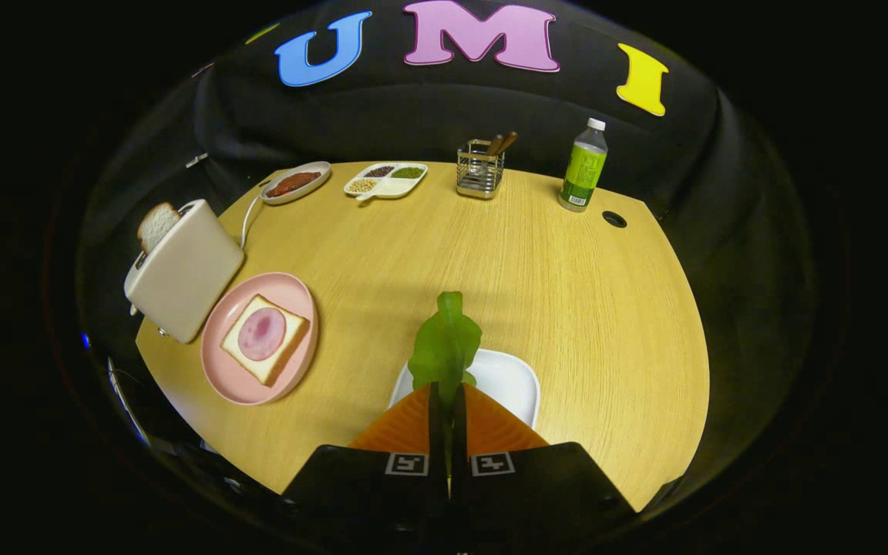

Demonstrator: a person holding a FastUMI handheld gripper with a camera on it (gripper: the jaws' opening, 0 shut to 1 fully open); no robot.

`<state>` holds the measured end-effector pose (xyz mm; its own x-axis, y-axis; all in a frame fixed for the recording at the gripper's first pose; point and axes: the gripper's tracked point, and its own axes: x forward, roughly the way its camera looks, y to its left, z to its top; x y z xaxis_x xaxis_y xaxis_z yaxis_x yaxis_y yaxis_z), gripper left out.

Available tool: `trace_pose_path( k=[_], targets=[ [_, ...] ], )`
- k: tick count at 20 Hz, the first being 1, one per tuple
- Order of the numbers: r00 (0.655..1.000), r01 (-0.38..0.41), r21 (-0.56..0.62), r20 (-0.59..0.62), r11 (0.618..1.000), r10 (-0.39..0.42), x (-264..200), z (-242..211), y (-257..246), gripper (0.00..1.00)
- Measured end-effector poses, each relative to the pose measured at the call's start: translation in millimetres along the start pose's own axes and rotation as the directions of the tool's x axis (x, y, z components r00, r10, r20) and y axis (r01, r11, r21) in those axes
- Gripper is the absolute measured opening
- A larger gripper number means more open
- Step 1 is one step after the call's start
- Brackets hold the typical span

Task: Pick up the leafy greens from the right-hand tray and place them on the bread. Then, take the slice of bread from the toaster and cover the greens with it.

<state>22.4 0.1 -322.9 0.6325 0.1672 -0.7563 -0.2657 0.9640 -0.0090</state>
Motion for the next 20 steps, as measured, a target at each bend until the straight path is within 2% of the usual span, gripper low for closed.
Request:
trace_pose_path(
  k=[9, 20],
  targets=[
    [0.992, -0.082, -0.043, 0.089, 0.996, 0.086, -19, 43, 99, 0.05],
    [0.989, -0.118, -0.131, 0.071, 0.984, 0.128, 14, 51, 189, 0.06]
  ],
)
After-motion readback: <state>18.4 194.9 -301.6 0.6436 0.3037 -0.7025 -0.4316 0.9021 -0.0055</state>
